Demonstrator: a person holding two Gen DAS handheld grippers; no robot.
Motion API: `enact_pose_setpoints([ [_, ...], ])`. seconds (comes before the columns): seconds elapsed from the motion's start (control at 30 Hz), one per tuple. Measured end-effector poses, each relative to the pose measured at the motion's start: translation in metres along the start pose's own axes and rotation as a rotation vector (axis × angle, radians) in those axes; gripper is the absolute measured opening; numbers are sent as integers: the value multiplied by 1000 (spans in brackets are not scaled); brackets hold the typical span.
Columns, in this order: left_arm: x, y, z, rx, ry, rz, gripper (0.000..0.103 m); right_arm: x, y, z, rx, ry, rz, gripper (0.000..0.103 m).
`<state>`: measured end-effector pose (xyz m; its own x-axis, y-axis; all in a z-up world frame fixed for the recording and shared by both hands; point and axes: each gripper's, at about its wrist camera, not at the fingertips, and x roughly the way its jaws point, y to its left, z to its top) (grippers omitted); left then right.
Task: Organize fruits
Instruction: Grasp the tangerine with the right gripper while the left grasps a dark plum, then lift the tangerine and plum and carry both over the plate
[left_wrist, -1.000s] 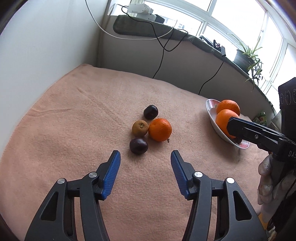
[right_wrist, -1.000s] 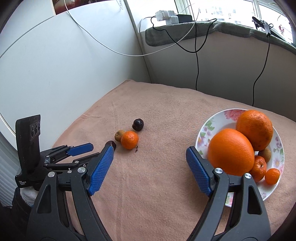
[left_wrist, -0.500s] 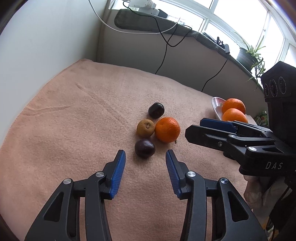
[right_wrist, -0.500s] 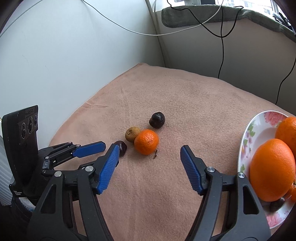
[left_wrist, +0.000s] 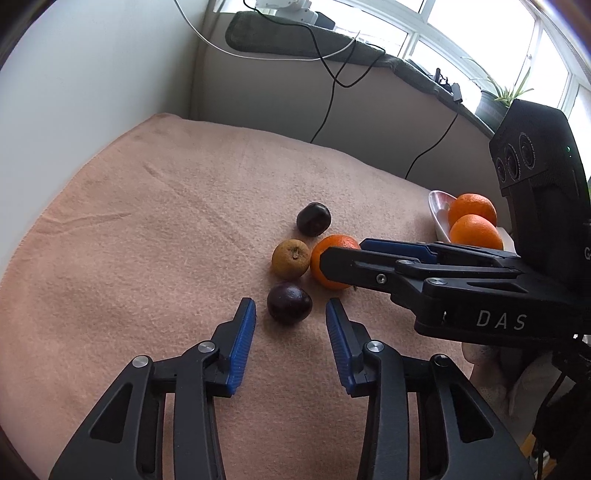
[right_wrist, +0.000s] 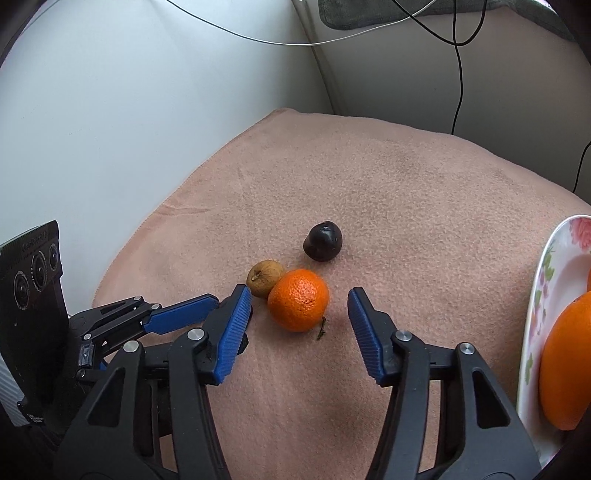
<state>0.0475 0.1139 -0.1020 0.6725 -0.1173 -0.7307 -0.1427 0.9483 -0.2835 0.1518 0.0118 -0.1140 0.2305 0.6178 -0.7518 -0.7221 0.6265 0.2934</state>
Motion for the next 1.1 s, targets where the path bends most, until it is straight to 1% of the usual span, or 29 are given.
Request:
enact_pose_setpoints([
  [0.17, 3, 0, 1, 3, 2, 5, 37, 8, 4, 2, -5, 14, -4, 53],
  [0.27, 5, -1, 1, 12, 3, 12, 37, 12, 5, 2, -5, 22, -9, 46],
  [0.4, 7, -1, 2, 15, 0, 20, 30, 14, 5, 2, -5, 23, -14, 43],
  [0.43, 8, -2, 2, 17, 0, 19, 27, 14, 5, 2, -5, 21, -13, 39],
  [0.47, 9, -3, 2, 19, 0, 20, 25, 14, 5, 1, -3, 21, -13, 38],
  [0.77, 5, -4, 1, 26, -11, 19, 23, 10, 6, 0, -5, 4, -9, 37],
  [1.1, -10, -17, 2, 37, -41, -9, 23, -24, 2, -10, 1, -47, -4, 37],
])
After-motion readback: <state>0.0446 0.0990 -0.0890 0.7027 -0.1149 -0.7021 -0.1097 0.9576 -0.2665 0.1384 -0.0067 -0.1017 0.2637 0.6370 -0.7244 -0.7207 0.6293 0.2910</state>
